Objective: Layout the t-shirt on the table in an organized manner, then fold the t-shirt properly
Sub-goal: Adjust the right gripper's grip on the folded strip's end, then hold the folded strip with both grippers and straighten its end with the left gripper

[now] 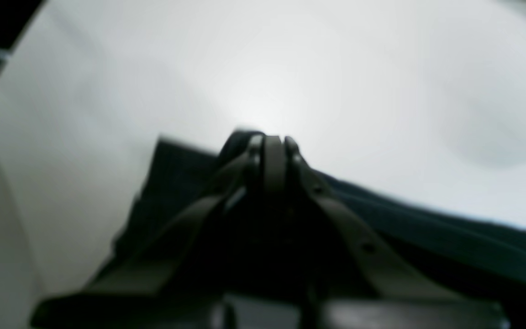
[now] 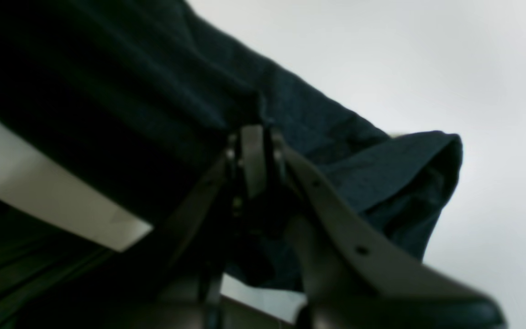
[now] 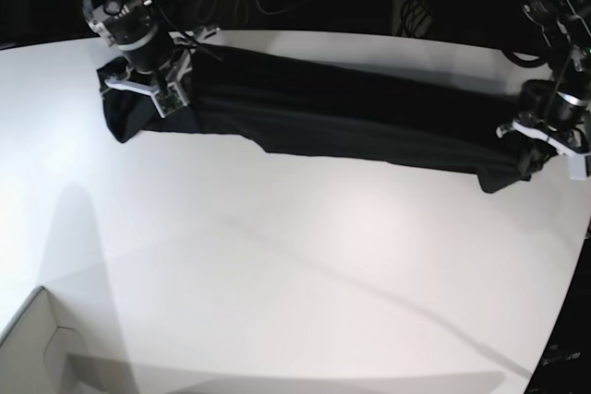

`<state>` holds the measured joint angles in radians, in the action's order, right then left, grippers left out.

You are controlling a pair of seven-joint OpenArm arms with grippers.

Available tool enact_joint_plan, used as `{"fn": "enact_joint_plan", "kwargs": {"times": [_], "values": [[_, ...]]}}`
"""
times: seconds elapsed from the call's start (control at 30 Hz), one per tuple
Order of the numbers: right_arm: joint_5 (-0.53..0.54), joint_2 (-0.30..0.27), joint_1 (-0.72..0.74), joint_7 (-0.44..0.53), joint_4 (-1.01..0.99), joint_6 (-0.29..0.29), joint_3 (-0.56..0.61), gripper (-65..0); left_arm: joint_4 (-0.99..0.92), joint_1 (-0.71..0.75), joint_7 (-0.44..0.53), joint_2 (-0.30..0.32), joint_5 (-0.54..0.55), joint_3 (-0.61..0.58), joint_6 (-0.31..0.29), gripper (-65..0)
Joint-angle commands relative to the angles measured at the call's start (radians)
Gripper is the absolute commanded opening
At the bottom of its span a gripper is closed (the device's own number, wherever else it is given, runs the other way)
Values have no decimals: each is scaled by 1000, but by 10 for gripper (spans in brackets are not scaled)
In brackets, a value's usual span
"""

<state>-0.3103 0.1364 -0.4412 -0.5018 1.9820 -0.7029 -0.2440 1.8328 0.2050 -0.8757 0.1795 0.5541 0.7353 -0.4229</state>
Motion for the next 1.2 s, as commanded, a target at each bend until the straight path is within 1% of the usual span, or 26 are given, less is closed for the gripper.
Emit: {"fn": "enact_joint_plan", "kwargs": {"times": [0.0, 0.23, 0.53, 0.63, 0.8, 0.83, 0.9, 0.97, 1.07, 1.1, 1.17], "values": [[10, 2, 0, 19, 13, 5, -1, -650, 11, -14, 36, 15, 21, 5, -3, -650], [10, 1, 0, 19, -22, 5, -2, -650, -61, 9, 40, 15, 25, 5, -3, -650], [10, 1, 0, 19, -29, 5, 1, -650, -106, 86, 158, 7, 28, 5, -3, -650], [12, 1, 2, 19, -29, 5, 1, -650, -144, 90, 191, 7, 30, 10, -3, -650], [12, 1, 3, 19, -29, 5, 1, -650, -249, 78, 195, 7, 30, 57, -3, -648], [12, 1, 3, 19, -29, 5, 1, -650, -261, 72, 194, 7, 31, 56, -4, -641], [12, 1, 3, 19, -29, 5, 1, -650, -275, 70, 194, 7, 31, 57, -4, -602], [12, 1, 5, 19, -29, 5, 1, -650, -270, 72, 194, 7, 31, 56, -4, -536], [12, 1, 6, 19, -29, 5, 2, -650, -258, 73, 192, -1, 31, 57, -4, -453], [12, 1, 9, 19, -29, 5, 2, -650, -255, 73, 192, -7, 31, 60, -4, -432], [12, 1, 9, 19, -29, 5, 2, -650, -236, 75, 192, -8, 31, 69, -4, -412]]}}
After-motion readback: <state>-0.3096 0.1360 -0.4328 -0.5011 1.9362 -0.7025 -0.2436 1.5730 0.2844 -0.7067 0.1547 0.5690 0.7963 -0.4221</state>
